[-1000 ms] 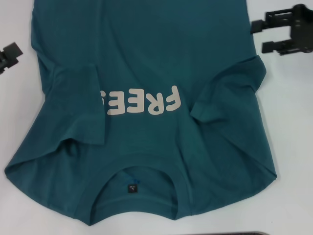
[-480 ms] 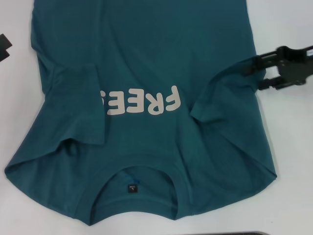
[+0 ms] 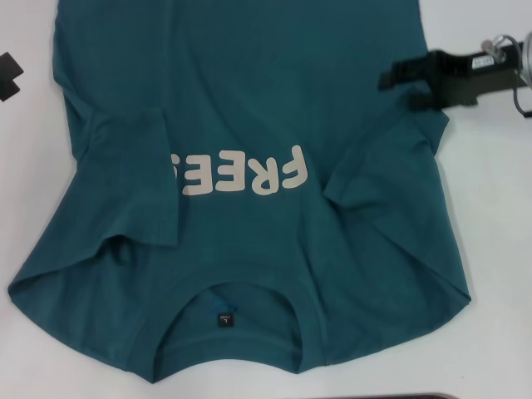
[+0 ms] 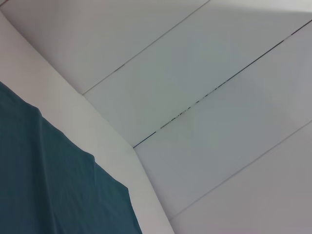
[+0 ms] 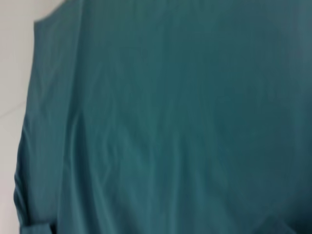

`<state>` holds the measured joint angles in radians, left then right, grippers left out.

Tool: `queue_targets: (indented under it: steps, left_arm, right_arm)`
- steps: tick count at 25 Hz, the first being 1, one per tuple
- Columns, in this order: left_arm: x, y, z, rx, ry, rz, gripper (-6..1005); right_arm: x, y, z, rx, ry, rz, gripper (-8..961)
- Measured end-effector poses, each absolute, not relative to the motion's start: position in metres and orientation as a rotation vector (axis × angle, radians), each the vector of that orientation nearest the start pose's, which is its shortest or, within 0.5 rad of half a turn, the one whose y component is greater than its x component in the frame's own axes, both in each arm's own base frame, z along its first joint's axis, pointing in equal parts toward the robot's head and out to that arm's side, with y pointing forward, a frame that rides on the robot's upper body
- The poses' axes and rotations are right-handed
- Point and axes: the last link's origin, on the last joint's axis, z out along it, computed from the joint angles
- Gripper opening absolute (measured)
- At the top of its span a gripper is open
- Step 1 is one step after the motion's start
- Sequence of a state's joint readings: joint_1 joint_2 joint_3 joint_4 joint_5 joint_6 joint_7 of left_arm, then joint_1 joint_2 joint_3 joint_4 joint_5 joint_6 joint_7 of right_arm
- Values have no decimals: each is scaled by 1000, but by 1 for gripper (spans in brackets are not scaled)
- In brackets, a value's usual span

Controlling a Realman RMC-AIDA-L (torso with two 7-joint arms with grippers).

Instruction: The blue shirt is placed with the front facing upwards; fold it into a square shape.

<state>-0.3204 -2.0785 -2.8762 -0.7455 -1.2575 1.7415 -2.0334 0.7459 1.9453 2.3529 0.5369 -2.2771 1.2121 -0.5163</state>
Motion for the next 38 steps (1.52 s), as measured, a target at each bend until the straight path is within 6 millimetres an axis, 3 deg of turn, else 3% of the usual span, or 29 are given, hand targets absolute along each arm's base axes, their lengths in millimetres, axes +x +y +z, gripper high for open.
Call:
queue_targets:
  steps: [4,8,14,17,21,27,31,35,38]
  left_arm:
    - [-326,273,84,-1973,-1527,-1296,659]
    - [-326,274,85,-1975,-1526,-1294,659]
    - [-325,271,88,-2028,-1514,-1274,660]
    - [-325,264,92,-2059,-1497,-1270,660]
    - [-324,255,98,-2113,-1487,-1280,659]
    - [-321,246,99,-2125,-1583,-1332,659]
    - [-326,237,100,-2081,-1788,-1322,660]
    - [-346,220,96,-1916,-2100,-1196,660]
    - [-360,207,96,-1821,-2196,-1115,659]
  right_arm:
    - [268,416,20,-2038,1835,454,784]
    - [259,417,26,-2172,1671,511,785]
    - [249,404,46,-2374,1318,723,786]
    - [254,395,48,-2405,1270,741,786]
    - [261,382,51,-2456,1314,725,787]
    - [251,360,59,-2575,1414,843,812]
    - [256,352,53,-2570,1576,773,908]
    - [263,344,46,-2550,1684,712,922]
    - [267,341,44,-2521,1709,727,929]
